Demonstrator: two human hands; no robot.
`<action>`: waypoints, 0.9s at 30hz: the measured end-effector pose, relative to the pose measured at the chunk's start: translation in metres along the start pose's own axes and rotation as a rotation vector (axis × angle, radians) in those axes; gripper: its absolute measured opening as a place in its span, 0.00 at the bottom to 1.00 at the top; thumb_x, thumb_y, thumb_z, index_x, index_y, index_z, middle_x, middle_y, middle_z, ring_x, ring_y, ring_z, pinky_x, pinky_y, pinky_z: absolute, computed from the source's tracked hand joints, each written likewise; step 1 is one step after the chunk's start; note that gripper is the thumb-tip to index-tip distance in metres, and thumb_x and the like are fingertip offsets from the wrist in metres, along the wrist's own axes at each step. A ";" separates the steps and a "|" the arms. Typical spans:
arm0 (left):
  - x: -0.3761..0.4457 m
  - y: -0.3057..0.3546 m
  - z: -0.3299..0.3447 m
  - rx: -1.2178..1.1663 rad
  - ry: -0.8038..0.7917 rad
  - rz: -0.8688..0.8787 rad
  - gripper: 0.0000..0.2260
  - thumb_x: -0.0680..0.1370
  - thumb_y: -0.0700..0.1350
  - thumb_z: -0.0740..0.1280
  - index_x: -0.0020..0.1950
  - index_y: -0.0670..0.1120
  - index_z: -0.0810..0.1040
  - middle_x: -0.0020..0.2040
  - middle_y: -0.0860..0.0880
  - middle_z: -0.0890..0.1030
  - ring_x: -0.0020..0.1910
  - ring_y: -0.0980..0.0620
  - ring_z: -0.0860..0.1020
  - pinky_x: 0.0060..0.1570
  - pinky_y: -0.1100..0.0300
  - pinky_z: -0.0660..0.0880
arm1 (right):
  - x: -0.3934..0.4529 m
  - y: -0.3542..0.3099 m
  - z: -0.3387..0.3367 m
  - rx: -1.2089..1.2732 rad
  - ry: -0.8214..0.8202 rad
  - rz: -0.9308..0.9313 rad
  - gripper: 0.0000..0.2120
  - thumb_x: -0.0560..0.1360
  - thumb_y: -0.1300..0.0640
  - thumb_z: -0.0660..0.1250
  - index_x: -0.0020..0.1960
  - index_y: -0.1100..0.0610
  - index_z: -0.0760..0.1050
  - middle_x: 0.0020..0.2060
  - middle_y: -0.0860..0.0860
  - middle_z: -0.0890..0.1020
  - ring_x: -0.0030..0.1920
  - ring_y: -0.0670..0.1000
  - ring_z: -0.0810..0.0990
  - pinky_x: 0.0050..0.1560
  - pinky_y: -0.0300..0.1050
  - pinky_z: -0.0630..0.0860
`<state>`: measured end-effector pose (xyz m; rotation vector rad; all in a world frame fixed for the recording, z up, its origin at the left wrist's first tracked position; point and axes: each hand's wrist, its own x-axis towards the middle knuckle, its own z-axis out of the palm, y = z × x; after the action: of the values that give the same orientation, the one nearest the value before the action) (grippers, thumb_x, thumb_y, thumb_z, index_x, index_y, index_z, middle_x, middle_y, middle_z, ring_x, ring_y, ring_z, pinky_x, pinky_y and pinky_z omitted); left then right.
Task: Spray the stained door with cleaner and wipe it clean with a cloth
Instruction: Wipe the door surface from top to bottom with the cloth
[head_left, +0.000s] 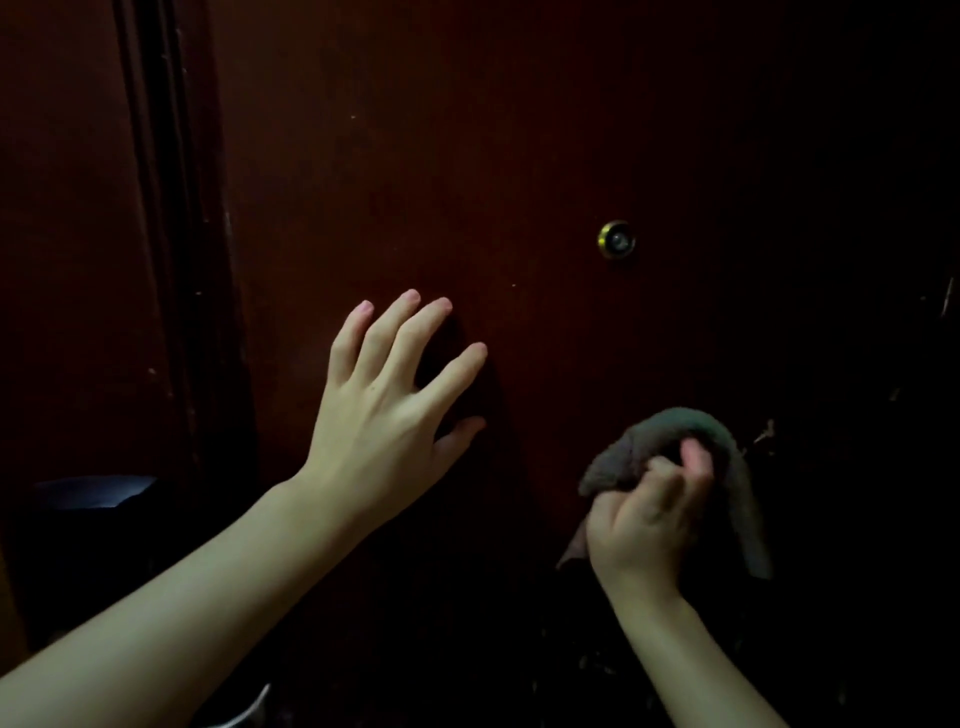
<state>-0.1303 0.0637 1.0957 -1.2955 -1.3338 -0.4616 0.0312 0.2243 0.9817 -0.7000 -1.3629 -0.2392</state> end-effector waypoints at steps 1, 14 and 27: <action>0.002 0.005 0.001 0.000 0.000 -0.009 0.26 0.70 0.56 0.71 0.66 0.48 0.76 0.70 0.38 0.70 0.72 0.38 0.64 0.71 0.39 0.57 | 0.004 0.000 -0.002 -0.017 -0.005 0.031 0.12 0.67 0.63 0.57 0.51 0.61 0.64 0.62 0.62 0.63 0.62 0.69 0.66 0.63 0.66 0.66; 0.024 0.075 0.025 0.056 -0.009 -0.039 0.26 0.74 0.56 0.66 0.70 0.49 0.72 0.73 0.36 0.64 0.73 0.38 0.61 0.72 0.40 0.55 | 0.022 0.073 -0.012 0.054 -0.044 -0.268 0.11 0.68 0.61 0.56 0.51 0.59 0.66 0.58 0.59 0.67 0.59 0.63 0.68 0.59 0.63 0.68; 0.047 0.129 0.044 0.073 -0.051 0.019 0.30 0.74 0.61 0.63 0.74 0.51 0.66 0.75 0.36 0.60 0.75 0.37 0.59 0.72 0.37 0.54 | 0.050 0.120 -0.028 0.096 -0.131 -0.368 0.16 0.66 0.55 0.60 0.53 0.57 0.66 0.60 0.57 0.67 0.59 0.62 0.67 0.62 0.59 0.65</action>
<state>-0.0264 0.1603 1.0718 -1.2658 -1.3672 -0.3657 0.1297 0.3132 0.9893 -0.3856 -1.6141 -0.4224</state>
